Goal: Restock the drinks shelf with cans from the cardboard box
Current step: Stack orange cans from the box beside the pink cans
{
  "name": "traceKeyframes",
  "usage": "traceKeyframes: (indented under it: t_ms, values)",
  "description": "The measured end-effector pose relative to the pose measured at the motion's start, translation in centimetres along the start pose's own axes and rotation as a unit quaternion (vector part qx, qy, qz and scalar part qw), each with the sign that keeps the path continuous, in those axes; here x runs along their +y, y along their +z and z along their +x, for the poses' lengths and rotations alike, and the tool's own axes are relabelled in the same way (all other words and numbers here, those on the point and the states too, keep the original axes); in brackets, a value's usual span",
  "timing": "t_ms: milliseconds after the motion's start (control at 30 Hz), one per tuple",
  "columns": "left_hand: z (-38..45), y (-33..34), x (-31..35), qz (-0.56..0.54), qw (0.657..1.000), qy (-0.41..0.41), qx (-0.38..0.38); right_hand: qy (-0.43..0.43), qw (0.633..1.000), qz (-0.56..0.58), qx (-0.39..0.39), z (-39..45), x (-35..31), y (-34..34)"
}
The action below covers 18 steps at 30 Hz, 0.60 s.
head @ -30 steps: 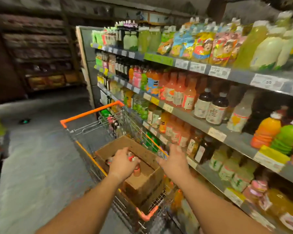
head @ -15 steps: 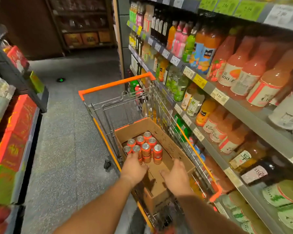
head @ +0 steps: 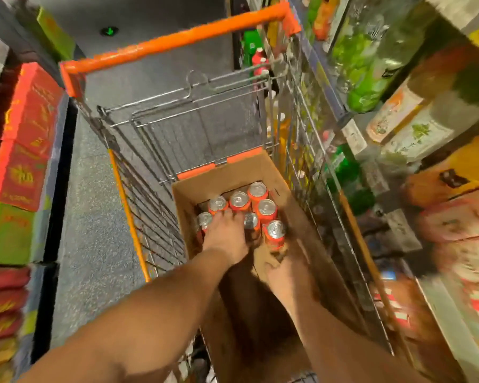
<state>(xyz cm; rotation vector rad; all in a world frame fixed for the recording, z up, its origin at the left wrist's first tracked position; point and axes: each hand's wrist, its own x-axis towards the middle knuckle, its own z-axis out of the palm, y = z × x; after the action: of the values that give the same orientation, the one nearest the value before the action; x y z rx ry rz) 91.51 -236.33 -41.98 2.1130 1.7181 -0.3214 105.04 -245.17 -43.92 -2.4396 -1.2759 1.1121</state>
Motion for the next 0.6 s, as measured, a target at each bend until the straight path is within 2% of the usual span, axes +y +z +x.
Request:
traceKeyframes:
  t_ms: [100, 167, 267, 433, 600]
  values:
    - [4.6, 2.9, -0.7, 0.063, 0.997, 0.039, -0.015, 0.013, 0.999, 0.026, 0.028, 3.4, 0.4, 3.1]
    - [6.7, 4.7, -1.3, 0.111, 0.99, 0.084, -0.012, 0.052, 0.998, 0.026, 0.008, 5.0, 0.0, 4.2]
    - [8.7, 6.8, -2.1, 0.171, 0.973, 0.152, 0.019, 0.099, 0.993, 0.066, 0.025, 7.4, 0.1, 6.6]
    - [10.2, 8.1, -2.4, 0.138, 0.977, 0.15, 0.059, 0.176, 0.968, 0.113, 0.137, 9.6, -1.0, 10.1]
    - [10.2, 8.4, -2.3, 0.103, 0.983, 0.138, 0.056, 0.174, 0.94, 0.191, 0.225, 10.5, -1.7, 10.5]
